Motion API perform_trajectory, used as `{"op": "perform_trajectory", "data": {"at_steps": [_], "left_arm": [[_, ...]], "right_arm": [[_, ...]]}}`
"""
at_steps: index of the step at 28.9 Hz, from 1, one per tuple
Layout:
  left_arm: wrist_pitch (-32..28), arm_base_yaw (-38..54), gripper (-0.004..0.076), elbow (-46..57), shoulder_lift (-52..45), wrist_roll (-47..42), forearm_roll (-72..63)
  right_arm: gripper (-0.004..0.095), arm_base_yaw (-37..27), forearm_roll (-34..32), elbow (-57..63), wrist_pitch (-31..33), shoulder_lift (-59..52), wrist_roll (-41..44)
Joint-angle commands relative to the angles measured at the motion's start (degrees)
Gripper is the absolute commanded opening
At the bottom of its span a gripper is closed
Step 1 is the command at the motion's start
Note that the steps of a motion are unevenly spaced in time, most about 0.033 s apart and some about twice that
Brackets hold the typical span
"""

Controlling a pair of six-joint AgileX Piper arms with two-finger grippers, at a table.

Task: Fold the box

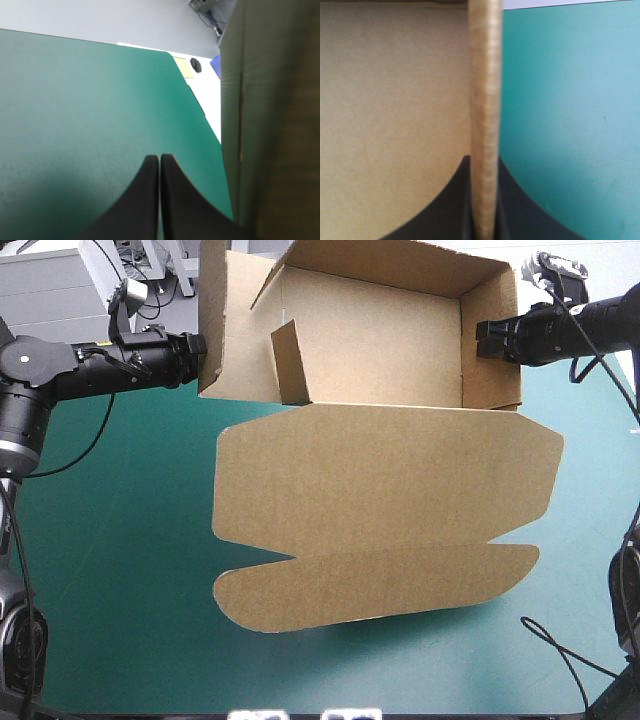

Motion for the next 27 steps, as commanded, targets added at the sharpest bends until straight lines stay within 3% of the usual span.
{"op": "perform_trajectory", "data": {"at_steps": [1,9,17,27], "left_arm": [[0.21,-0.09,-0.0008,-1.33,-4.49,1.05,-4.94],[3.99,-0.09,-0.0008,-1.33,-9.04,1.05,-4.09],[6.58,-0.09,-0.0008,-1.33,-10.59,0.68,-1.61],[6.81,-0.09,-0.0006,-1.33,-10.59,0.16,6.62]], "right_arm": [[-0.0014,0.34,3.19,-1.24,-0.29,-2.78,0.38],[-0.0014,7.03,-0.26,-1.15,-4.88,-2.54,1.66],[-0.0014,14.63,-8.29,-1.15,-9.83,-2.32,4.57],[-0.0014,20.33,-10.15,-1.15,-12.91,0.71,7.03]]}}
